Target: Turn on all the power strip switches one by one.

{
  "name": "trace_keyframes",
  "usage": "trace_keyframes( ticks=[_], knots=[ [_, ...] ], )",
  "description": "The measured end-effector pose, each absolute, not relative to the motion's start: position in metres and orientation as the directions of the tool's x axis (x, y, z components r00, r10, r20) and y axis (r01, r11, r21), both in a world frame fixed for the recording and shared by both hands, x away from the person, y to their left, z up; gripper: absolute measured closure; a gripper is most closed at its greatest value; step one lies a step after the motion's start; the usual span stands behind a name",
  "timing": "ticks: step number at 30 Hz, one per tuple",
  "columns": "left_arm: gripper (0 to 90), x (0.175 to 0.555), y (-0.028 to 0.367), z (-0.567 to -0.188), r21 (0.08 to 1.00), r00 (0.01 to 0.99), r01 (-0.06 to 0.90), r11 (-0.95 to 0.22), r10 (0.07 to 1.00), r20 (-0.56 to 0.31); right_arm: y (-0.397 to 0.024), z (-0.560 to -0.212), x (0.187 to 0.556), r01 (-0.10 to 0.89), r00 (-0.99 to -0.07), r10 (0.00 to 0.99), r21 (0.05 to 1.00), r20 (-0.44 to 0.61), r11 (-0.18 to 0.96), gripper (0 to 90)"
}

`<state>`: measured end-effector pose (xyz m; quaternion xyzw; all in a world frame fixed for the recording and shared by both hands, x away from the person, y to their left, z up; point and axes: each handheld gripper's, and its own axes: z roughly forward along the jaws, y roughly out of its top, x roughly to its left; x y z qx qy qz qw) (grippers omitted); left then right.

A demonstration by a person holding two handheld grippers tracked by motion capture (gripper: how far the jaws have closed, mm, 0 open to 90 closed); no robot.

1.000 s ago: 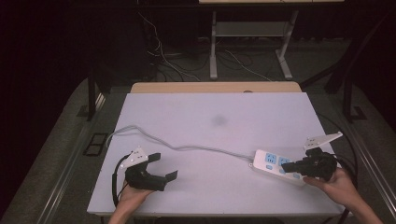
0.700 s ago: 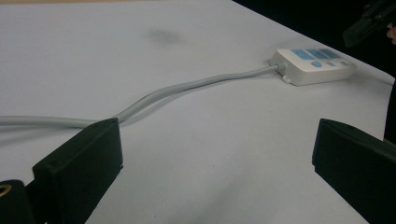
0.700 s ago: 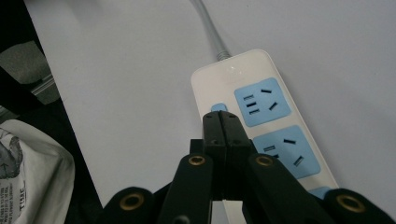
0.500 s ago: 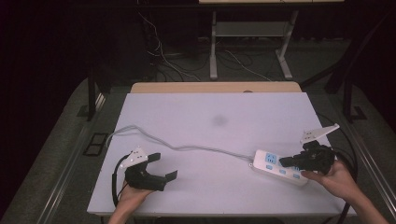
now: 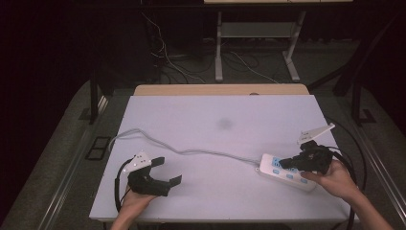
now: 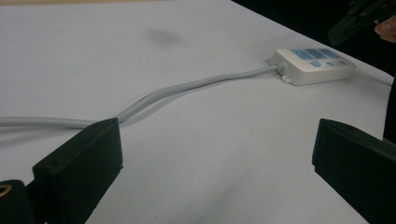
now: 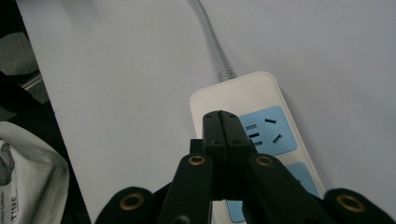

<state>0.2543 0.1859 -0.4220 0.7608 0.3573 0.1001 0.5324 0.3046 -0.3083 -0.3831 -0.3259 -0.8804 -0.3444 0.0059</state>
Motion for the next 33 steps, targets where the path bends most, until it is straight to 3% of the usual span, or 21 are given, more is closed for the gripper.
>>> trace_keyframes(
  ticks=[28, 33],
  knots=[
    [0.2, 0.255, 0.187, -0.422, 0.883, 0.725, 0.435, -0.179, 0.651, -0.224, -0.290, -0.408, 0.315, 0.584, -0.794, 0.564, 0.545, 0.228, 0.602, 90.0],
    [0.2, 0.255, 0.187, -0.422, 0.882, 0.726, 0.436, -0.180, 0.650, -0.226, -0.297, -0.413, 0.312, 0.598, -0.782, 0.565, 0.576, 0.264, 0.557, 90.0]
  ],
)
